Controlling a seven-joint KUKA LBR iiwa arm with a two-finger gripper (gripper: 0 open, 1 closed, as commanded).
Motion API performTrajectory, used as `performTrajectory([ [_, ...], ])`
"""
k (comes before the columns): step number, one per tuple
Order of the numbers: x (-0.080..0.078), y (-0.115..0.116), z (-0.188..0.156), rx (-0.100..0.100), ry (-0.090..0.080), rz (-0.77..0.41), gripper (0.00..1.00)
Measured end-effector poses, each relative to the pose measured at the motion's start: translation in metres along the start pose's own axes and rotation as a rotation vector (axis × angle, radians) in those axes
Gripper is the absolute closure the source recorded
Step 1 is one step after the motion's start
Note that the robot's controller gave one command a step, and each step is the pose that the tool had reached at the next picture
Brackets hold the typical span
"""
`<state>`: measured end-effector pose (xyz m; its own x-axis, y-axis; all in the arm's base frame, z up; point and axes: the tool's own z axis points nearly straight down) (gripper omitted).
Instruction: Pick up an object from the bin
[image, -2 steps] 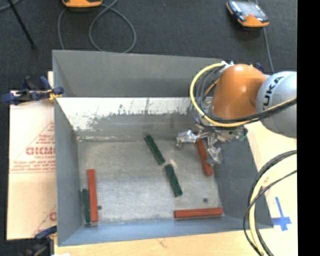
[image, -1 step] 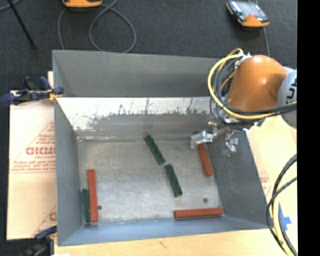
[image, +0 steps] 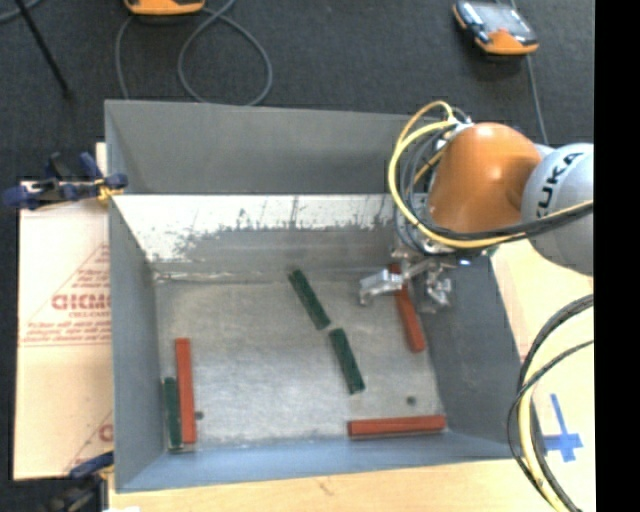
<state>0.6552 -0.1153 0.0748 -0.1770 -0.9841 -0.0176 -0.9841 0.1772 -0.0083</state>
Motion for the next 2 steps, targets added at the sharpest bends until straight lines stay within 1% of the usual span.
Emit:
performTrajectory([
  [1, 0.009, 0.000, 0.000, 0.000, 0.013, 0.008, 1.00],
  [2, 0.005, 0.004, -0.182, 0.003, 0.017, 0.006, 1.00],
])
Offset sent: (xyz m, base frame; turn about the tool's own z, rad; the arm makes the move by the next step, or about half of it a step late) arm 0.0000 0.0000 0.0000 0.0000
